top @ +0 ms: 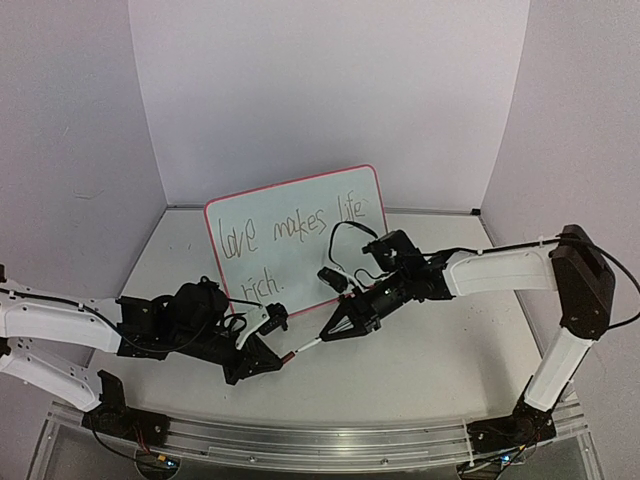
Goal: Write a sentence on the whiteboard
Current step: Insert the whiteboard marker without the cap into the pen cap.
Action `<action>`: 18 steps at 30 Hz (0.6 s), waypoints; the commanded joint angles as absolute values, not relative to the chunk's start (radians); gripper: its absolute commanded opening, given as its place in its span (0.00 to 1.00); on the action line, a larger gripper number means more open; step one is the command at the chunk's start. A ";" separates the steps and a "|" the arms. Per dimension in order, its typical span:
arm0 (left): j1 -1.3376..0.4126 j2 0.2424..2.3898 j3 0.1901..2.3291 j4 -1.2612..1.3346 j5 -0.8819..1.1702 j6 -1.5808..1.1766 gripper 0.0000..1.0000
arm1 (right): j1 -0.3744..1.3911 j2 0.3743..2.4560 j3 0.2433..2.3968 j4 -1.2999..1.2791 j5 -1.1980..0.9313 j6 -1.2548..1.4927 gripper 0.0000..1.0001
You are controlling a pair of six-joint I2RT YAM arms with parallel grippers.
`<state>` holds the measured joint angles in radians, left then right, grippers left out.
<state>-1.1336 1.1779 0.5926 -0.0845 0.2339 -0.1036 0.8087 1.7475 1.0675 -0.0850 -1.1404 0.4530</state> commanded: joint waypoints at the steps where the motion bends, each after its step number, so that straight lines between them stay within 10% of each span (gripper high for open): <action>1: -1.136 1.158 0.595 -0.041 0.244 -0.092 0.00 | 0.820 1.774 1.117 -0.076 -1.166 0.436 0.00; 18: -1.136 1.153 0.600 -0.035 0.242 -0.092 0.00 | 0.841 1.799 1.135 -0.077 -1.191 0.431 0.00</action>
